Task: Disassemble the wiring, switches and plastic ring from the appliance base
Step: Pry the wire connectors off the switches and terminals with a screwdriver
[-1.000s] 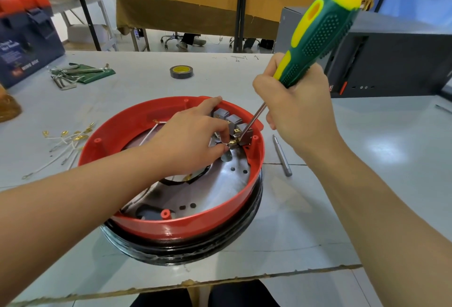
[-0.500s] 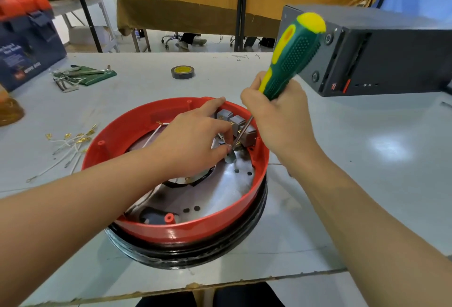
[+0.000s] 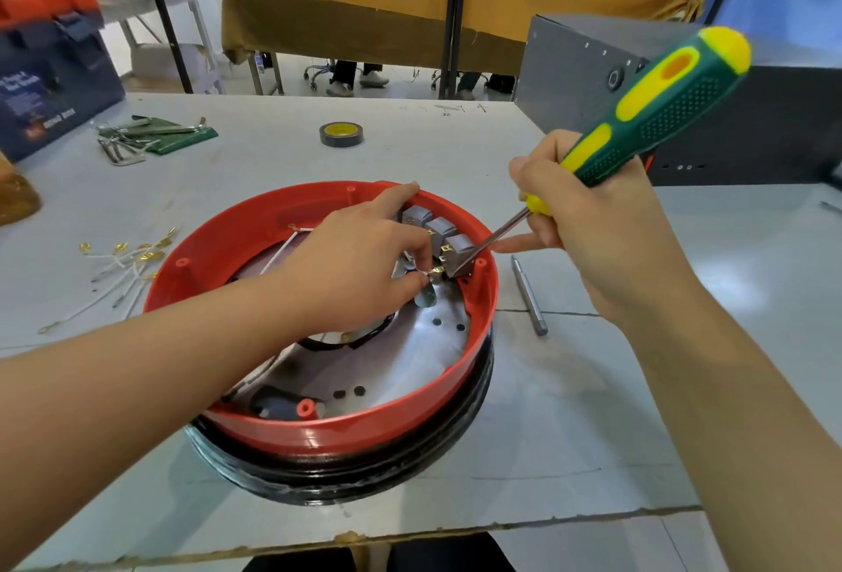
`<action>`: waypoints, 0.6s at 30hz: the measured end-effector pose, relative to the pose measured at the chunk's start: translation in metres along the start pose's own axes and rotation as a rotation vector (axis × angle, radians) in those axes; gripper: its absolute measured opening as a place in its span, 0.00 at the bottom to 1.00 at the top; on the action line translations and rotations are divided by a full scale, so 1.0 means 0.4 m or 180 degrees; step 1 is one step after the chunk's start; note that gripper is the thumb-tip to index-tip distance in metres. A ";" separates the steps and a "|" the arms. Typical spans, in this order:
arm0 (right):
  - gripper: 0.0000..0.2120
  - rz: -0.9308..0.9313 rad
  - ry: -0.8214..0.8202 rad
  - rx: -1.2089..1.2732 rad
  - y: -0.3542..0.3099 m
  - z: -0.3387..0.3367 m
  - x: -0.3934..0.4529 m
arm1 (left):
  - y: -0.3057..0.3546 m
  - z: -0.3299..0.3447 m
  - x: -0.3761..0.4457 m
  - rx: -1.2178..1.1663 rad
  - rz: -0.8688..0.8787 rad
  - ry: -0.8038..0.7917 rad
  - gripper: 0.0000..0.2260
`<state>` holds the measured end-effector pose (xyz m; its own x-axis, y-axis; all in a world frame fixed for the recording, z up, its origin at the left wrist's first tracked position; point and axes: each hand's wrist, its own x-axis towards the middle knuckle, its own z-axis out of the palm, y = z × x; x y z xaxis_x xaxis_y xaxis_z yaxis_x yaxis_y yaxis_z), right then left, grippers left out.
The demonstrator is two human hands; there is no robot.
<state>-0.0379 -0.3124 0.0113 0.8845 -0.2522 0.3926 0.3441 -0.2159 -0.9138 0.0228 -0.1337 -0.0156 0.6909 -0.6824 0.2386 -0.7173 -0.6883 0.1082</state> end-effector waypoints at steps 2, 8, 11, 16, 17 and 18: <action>0.13 0.0027 -0.0066 0.0032 0.001 -0.006 -0.001 | 0.000 0.000 0.000 0.0007 0.0005 -0.0010 0.06; 0.14 -0.0115 -0.0296 -0.0332 0.023 0.018 -0.013 | -0.001 0.003 0.002 0.0036 0.0012 0.0011 0.07; 0.12 -0.0188 -0.0301 -0.0539 0.024 0.019 -0.016 | -0.001 0.002 0.003 0.0035 0.0027 -0.0001 0.06; 0.13 -0.0265 0.0221 -0.0352 0.006 -0.013 -0.014 | -0.003 0.000 0.001 -0.0015 0.0017 -0.0019 0.05; 0.12 -0.0283 0.0222 -0.0368 0.004 -0.015 -0.016 | -0.003 0.001 0.001 -0.0018 0.0017 -0.0017 0.05; 0.12 -0.0302 0.0193 -0.0412 0.002 -0.015 -0.019 | -0.003 0.002 0.001 -0.0021 0.0018 -0.0010 0.05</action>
<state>-0.0464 -0.3163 0.0083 0.8280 -0.2804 0.4855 0.3781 -0.3601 -0.8529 0.0242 -0.1333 -0.0162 0.6870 -0.6872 0.2361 -0.7219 -0.6827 0.1133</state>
